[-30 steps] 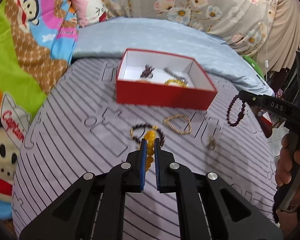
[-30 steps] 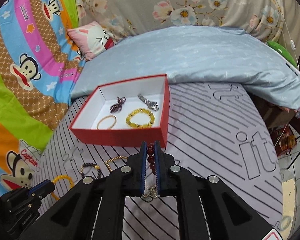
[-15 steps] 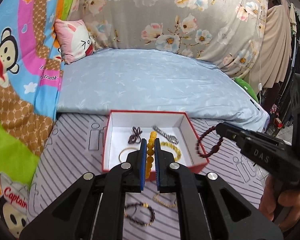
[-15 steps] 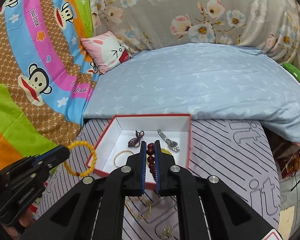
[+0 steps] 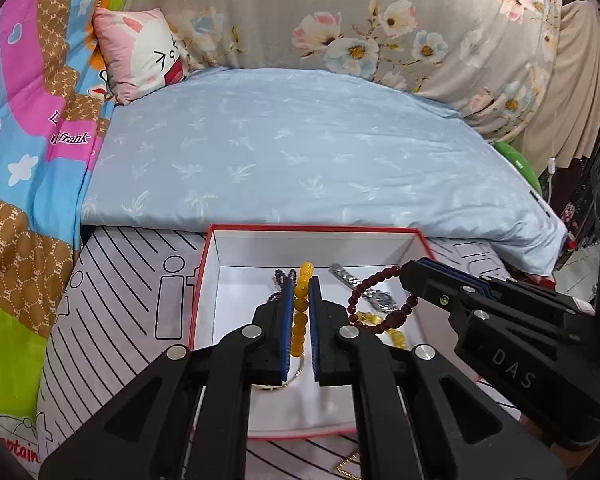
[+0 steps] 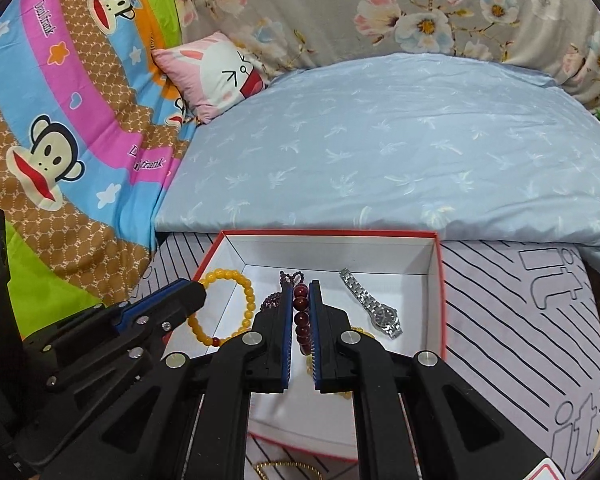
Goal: Organize jewelry
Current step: 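Carry both bracelets into the red box and open both tools, then lift both open tools out of the box toward the remaining bracelets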
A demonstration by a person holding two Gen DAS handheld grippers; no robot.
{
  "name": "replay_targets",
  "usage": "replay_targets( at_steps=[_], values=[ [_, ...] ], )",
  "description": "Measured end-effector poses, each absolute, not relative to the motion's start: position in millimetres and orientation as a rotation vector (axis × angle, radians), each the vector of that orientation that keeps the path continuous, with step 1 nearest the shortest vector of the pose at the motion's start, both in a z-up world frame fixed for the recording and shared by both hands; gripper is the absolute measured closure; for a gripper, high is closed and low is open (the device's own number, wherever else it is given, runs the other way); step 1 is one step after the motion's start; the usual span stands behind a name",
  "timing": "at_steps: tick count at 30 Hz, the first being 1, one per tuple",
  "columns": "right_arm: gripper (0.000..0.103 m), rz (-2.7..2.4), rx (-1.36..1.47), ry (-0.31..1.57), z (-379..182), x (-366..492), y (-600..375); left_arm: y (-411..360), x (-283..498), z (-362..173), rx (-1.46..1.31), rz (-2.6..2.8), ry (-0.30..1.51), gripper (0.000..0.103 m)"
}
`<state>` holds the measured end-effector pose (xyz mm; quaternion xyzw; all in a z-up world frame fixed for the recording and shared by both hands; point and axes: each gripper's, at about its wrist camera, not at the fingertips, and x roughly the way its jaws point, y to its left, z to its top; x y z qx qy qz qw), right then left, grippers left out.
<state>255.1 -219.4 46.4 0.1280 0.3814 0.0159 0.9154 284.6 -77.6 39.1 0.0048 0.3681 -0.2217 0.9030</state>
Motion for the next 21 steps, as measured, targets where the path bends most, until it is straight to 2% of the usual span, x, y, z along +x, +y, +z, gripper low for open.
replay_targets(
  at_steps=[12,13,15,17,21],
  values=[
    [0.095,0.017,0.259,0.862,5.4,294.6,-217.5,-82.1,312.5,1.0,0.018,-0.453,0.823,0.095],
    [0.092,0.004,0.247,0.859,5.7,294.9,-218.0,-82.0,313.0,0.6,0.022,-0.439,0.819,0.09],
    [0.085,-0.029,0.217,0.835,10.1,292.1,-218.1,-81.1,310.6,3.9,0.032,-0.433,0.796,0.071],
    [0.075,-0.05,0.204,0.808,18.2,285.0,-221.1,-77.9,306.0,9.2,0.041,-0.398,0.766,0.058],
    [0.072,-0.056,0.212,0.77,34.6,264.0,-229.3,-66.8,295.8,20.2,0.026,-0.379,0.747,0.057]
  ],
)
